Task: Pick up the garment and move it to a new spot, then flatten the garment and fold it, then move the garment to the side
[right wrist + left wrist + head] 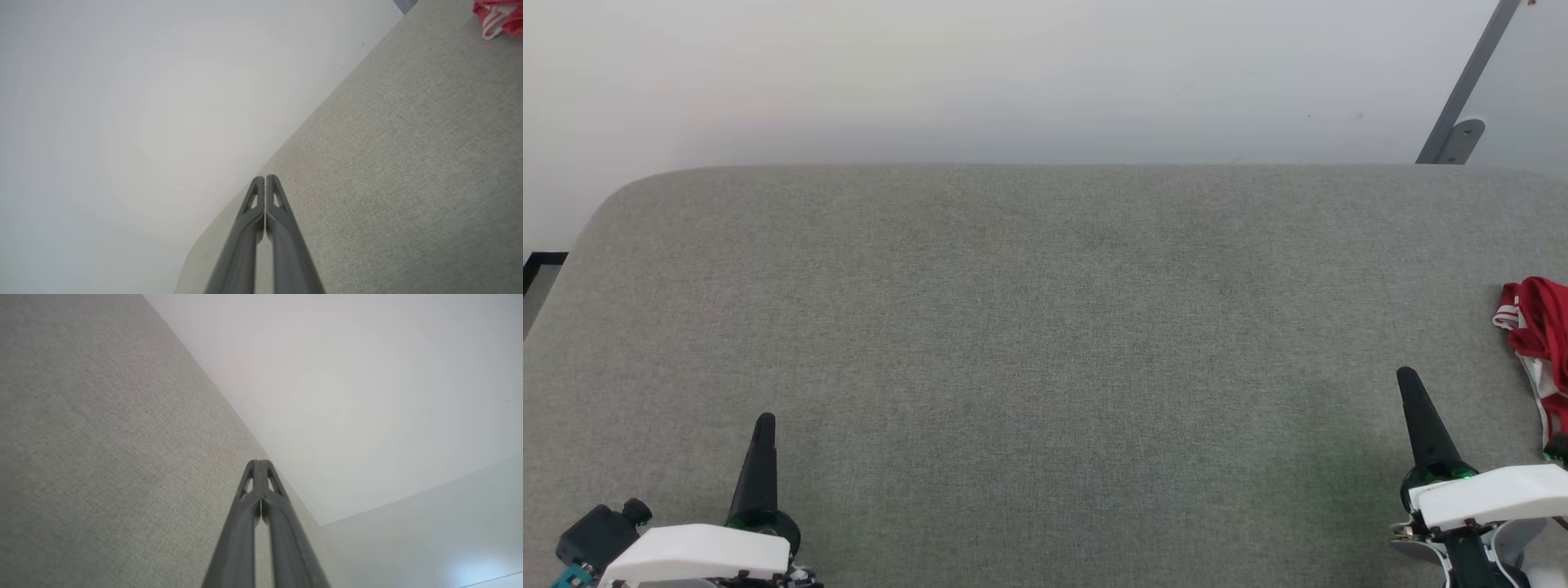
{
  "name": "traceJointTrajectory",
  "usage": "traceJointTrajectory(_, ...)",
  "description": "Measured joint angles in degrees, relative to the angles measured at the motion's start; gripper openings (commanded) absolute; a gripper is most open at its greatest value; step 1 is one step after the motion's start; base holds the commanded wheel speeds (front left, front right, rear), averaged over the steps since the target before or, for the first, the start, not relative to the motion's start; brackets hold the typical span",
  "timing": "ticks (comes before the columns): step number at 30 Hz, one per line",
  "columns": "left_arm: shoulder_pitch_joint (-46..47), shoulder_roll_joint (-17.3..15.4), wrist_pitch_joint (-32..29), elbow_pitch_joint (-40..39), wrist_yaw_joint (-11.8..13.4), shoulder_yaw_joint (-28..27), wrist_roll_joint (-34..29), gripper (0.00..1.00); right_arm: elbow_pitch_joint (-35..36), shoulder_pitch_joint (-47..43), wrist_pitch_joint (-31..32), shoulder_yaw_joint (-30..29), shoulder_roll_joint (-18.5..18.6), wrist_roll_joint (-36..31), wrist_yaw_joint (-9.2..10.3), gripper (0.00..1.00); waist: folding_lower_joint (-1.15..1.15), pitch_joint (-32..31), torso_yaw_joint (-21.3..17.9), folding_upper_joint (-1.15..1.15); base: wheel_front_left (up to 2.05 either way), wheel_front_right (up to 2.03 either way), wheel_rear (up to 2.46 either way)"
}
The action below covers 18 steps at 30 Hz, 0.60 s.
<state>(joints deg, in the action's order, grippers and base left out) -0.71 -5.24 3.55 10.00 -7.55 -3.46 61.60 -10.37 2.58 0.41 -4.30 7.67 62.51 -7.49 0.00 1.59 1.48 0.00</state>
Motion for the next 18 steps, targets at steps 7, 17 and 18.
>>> traceJointTrajectory(7, 0.65, 0.14, -1.04, 0.51, 0.0, -0.12, 4.03, 0.0, -0.66, 0.36, 0.67, -0.31, -0.55, 3.89, 0.0, 0.0, 0.0, -0.14, -0.15, 0.0, 0.0, 0.0, 0.0)
traceJointTrajectory(17, 1.81, 0.29, -2.59, 1.15, 0.0, -0.32, 9.79, 0.0, -1.12, 1.03, 1.72, -0.82, -1.42, 8.98, 0.01, 0.0, 0.0, -0.35, -0.36, 0.0, 0.0, 0.0, 0.0)
traceJointTrajectory(18, 1.91, 0.32, -2.64, 1.23, 0.0, -0.34, 10.25, 0.0, -1.18, 1.08, 1.79, -0.86, -1.51, 9.46, 0.01, 0.0, 0.0, -0.37, -0.38, 0.0, 0.0, 0.0, 0.0)
